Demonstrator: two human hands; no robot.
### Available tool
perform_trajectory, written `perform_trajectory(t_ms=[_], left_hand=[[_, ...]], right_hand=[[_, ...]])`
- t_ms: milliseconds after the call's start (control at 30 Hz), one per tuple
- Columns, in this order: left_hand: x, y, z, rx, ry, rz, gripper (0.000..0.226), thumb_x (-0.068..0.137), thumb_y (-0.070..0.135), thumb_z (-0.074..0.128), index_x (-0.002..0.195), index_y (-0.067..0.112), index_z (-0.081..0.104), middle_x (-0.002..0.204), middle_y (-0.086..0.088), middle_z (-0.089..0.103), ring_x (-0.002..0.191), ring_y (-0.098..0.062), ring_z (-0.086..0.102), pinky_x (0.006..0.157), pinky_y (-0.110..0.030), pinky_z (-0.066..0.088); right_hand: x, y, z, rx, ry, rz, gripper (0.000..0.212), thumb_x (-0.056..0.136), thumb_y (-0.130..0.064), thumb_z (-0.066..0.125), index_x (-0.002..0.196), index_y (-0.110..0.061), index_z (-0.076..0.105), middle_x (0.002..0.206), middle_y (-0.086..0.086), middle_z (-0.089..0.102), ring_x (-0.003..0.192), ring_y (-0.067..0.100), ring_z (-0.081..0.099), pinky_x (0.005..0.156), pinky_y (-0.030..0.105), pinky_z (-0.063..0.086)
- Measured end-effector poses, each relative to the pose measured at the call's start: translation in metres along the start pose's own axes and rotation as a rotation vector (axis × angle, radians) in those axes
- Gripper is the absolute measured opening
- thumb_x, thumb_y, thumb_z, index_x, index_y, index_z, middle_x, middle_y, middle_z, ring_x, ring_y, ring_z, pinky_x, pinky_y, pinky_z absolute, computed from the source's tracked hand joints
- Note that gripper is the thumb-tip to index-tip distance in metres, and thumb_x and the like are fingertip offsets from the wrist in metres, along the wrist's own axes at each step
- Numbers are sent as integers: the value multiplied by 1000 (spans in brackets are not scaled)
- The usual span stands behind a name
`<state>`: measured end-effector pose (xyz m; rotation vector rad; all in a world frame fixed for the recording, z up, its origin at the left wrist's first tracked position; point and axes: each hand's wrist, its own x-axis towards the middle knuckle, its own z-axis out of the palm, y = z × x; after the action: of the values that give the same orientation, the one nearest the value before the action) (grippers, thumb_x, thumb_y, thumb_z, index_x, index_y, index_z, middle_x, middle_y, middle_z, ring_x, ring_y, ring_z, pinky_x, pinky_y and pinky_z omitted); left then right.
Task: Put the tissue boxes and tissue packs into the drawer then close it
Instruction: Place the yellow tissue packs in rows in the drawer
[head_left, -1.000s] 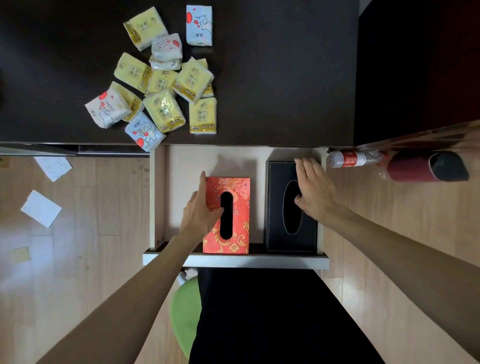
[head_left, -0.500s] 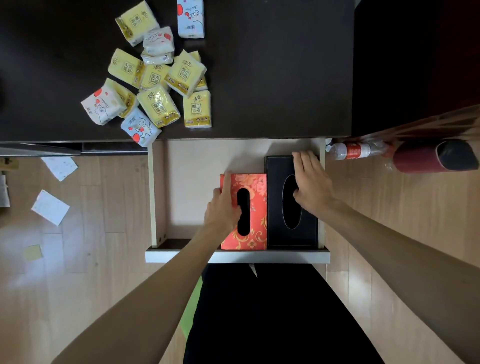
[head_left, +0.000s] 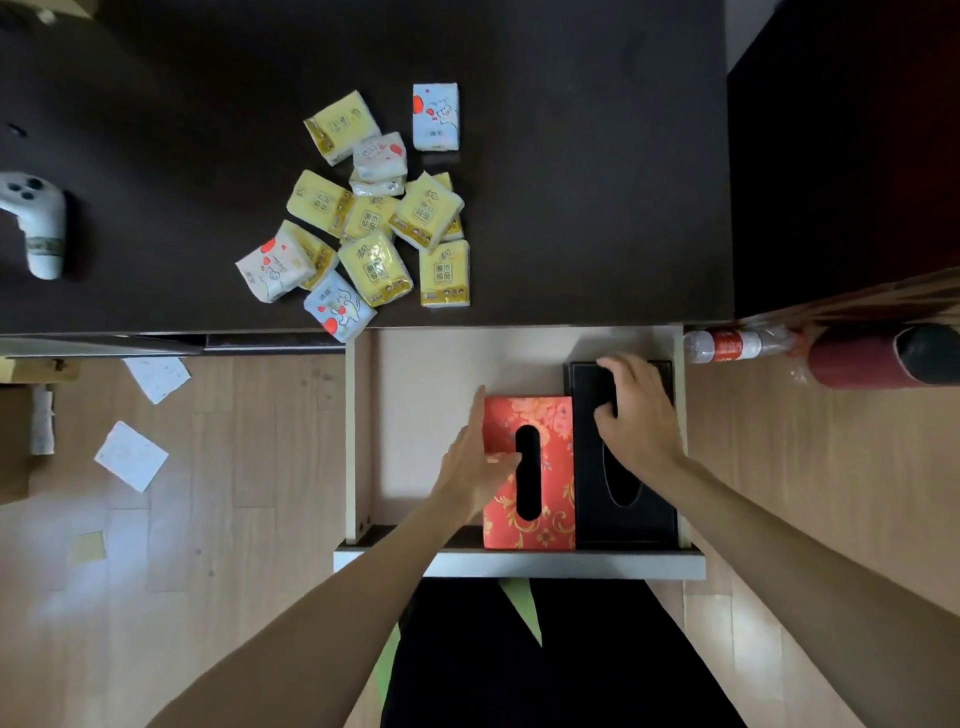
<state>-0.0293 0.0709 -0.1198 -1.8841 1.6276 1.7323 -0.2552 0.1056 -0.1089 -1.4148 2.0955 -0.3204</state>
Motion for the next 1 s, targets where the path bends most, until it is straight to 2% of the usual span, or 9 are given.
perform_trajectory(t_ms=[100, 200, 333, 400, 500, 633, 700, 867, 1000], left_hand=[[-5, -11, -28, -106, 86, 53, 65, 97, 28, 61, 153, 37, 28, 117, 8, 67, 82, -5, 67, 68, -30, 58], [-10, -6, -69, -85, 247, 182, 41, 96, 13, 58, 130, 35, 56, 107, 14, 70, 90, -4, 65, 69, -22, 58], [-1, 22, -139, -19, 402, 409, 36, 92, 10, 58, 123, 29, 62, 115, 17, 67, 104, 0, 62, 80, -13, 48], [9, 37, -172, 57, 452, 508, 38, 91, 12, 58, 127, 25, 60, 126, 10, 63, 117, -6, 57, 89, -19, 48], [28, 54, -206, 357, 490, 631, 50, 87, 11, 67, 136, 15, 56, 143, -4, 51, 134, -22, 45, 104, -35, 45], [51, 58, -217, 681, 424, 637, 63, 85, 31, 74, 141, 19, 48, 157, -10, 35, 146, -31, 29, 117, -49, 32], [60, 55, -214, 780, 398, 631, 61, 83, 36, 76, 138, 22, 52, 160, -10, 31, 148, -31, 25, 116, -51, 30], [72, 48, -217, 926, 481, 752, 30, 85, 25, 72, 115, 21, 67, 152, -6, 40, 140, -28, 35, 110, -43, 33], [70, 46, -223, 913, 440, 807, 48, 83, 28, 72, 130, 19, 62, 149, -9, 46, 137, -29, 43, 111, -44, 36]], right_hand=[[1, -37, 6, 171, 108, -39, 41, 89, -2, 59, 128, -14, 59, 129, 1, 58, 124, 15, 51, 98, 32, 51], [19, -82, 12, 276, 136, -65, 37, 91, -7, 57, 126, -20, 59, 126, -5, 58, 118, 7, 52, 94, 19, 45], [59, -133, 17, 271, 183, -154, 38, 90, -11, 60, 126, -23, 57, 130, -6, 55, 116, 3, 48, 89, 6, 36], [79, -151, 20, 222, 197, -196, 41, 89, -11, 66, 127, -21, 57, 134, -3, 53, 117, 7, 50, 85, 8, 39], [100, -166, 27, 105, 199, -269, 45, 85, -14, 72, 129, -15, 59, 141, 1, 50, 123, 16, 49, 87, 22, 46], [108, -167, 38, -51, 130, -328, 46, 85, -24, 76, 127, -13, 62, 154, 7, 42, 138, 24, 41, 96, 28, 43], [108, -162, 39, -105, 108, -302, 47, 85, -26, 76, 129, -15, 62, 160, 6, 36, 145, 23, 34, 101, 31, 42], [110, -159, 40, -222, 75, -314, 47, 85, -27, 78, 127, -16, 60, 167, 5, 27, 154, 23, 23, 112, 39, 39], [116, -156, 40, -219, 110, -351, 42, 83, -21, 79, 119, -15, 59, 158, 6, 40, 153, 23, 28, 114, 39, 40]])
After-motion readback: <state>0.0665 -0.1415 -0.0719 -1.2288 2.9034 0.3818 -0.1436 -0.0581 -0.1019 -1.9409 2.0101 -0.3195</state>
